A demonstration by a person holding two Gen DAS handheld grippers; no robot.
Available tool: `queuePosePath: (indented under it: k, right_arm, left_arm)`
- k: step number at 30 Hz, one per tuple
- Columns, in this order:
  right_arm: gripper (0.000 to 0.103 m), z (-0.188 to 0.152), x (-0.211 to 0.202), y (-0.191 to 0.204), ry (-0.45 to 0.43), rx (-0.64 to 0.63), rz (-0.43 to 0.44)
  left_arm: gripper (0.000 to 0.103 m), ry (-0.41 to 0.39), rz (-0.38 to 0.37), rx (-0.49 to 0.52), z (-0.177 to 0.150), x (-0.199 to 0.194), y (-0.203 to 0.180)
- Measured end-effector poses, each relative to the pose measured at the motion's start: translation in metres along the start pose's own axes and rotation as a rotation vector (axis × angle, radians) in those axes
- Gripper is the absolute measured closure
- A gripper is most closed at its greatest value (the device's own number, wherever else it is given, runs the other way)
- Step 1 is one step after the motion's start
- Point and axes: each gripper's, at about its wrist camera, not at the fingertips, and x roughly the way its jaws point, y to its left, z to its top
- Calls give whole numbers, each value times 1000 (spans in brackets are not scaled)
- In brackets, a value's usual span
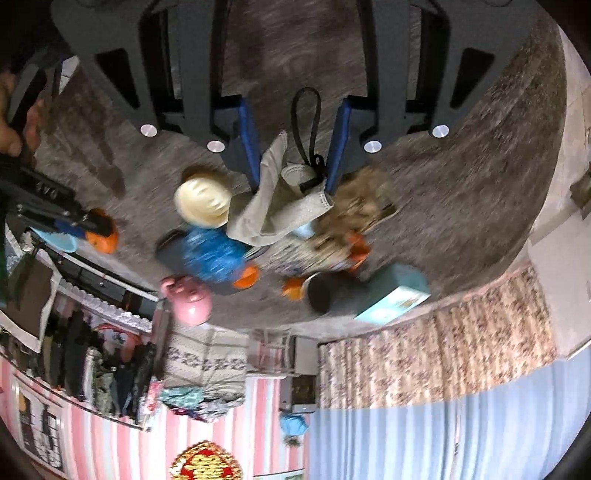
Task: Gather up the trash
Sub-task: 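Carry mask and orange to the blue basket and open both tools to drop them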
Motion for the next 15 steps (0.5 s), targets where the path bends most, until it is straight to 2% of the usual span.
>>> queuePosePath:
  k: [3,6,12,15]
  right_arm:
    - [69,11,-26,-36,-51,24,-94]
    - [69,19,-53,-82,-94,60,-248]
    - [69,14,-88,-173,-114,200,-448]
    - [69,9,-99,-204,-108,221,-531]
  left_arm:
    - [70,-35,-42,16,16,2,-28]
    - [70,-69,-87,36,34,7,-61]
    - [70,-114,-207,83,59,18,-137]
    - [70,-117,-251,115,63,26,-173]
